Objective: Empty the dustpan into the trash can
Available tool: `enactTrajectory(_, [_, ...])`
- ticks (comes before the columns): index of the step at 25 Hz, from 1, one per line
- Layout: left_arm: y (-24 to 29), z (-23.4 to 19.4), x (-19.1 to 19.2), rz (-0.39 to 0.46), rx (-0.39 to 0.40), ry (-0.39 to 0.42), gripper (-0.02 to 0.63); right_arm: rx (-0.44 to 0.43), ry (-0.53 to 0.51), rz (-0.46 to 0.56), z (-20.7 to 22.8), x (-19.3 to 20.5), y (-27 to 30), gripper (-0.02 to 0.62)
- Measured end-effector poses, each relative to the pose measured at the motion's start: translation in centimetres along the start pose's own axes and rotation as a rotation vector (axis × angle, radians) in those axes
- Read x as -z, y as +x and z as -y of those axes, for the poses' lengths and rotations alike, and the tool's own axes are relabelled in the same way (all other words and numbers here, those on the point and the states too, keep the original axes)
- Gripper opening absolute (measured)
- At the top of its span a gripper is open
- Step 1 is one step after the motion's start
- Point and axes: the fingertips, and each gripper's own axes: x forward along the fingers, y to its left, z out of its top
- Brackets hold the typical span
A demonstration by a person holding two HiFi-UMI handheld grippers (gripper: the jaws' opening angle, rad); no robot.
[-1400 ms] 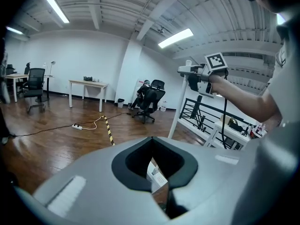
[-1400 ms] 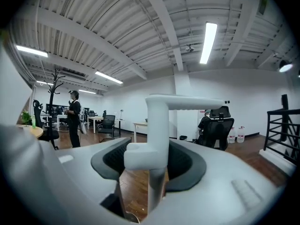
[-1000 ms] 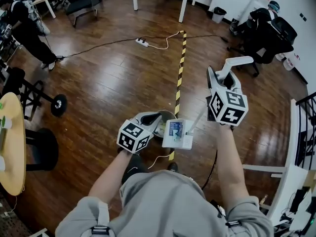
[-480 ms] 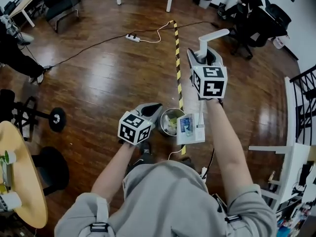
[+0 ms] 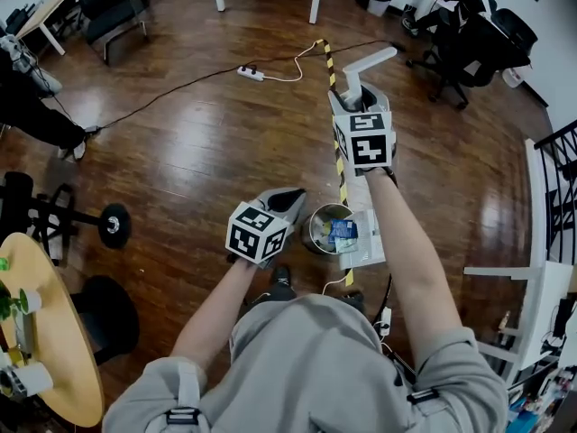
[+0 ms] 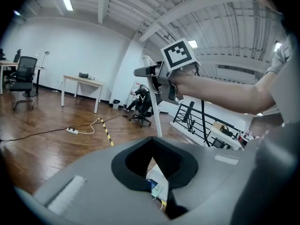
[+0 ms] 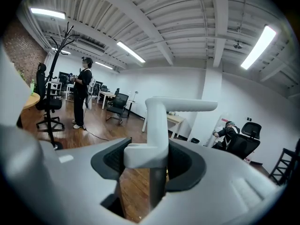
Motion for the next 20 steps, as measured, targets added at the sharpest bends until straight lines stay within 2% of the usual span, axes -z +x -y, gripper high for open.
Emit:
enactTrajectory(6, [-1.6, -1.3, 0.5, -0.002, -0.014, -0.009, 0.006, -0.014, -0.029, -0.014, -2.3, -0.1, 1.5, 0.207])
enactTrajectory(10, [-2.2, -2.2, 0.9, -0.002, -0.011, -0.021, 0.006, -0.013, -0.029, -0.011, -2.1, -0.4, 0.7, 0.207])
enactTrajectory(14, [-1.3, -1.5, 1.4, -0.017, 0.037, -0.018, 0.006, 0.034, 0.009, 0.01, 1.0, 0.0, -2.9, 0.207])
enactTrajectory(20, [2.9, 2.4, 0.5, -0.037, 0.119, 0.022, 0.006, 0.132, 0.114, 0.056, 10.0, 1.9, -12.6, 0.209])
